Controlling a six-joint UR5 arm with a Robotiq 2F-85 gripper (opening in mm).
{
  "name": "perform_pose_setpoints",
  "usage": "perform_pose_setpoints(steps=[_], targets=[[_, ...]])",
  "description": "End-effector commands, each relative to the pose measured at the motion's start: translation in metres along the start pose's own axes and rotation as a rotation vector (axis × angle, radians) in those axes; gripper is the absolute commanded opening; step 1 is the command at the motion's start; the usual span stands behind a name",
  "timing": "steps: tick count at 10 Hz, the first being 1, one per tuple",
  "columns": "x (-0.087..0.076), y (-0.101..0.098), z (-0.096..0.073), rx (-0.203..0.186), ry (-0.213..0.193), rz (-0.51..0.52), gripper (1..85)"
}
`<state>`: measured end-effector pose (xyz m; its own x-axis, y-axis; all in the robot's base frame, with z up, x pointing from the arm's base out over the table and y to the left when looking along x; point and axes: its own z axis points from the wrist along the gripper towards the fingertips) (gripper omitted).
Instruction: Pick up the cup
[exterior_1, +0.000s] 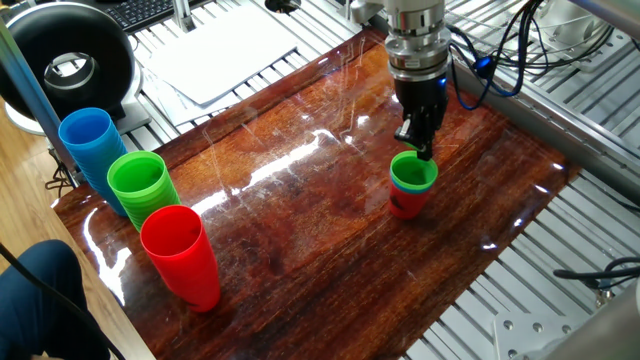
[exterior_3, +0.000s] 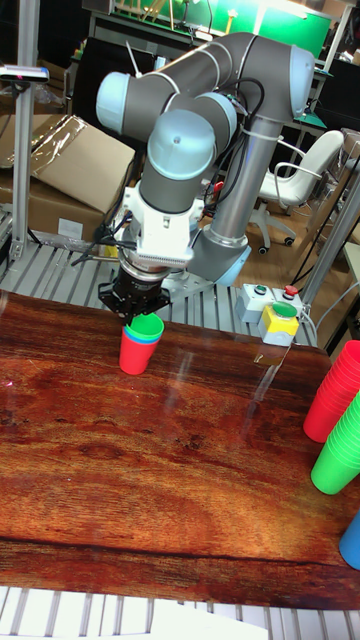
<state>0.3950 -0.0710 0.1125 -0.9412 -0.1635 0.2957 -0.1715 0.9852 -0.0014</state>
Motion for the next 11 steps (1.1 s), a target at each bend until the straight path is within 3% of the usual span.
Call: perform_pose_setpoints(steps=[1,11], targets=[[-0.001,0.004,-0.004,-0.010,0.002,0.009,1.3],[-0.005,0.020,-0.010,-0.069,-0.009,0.000,1.3]])
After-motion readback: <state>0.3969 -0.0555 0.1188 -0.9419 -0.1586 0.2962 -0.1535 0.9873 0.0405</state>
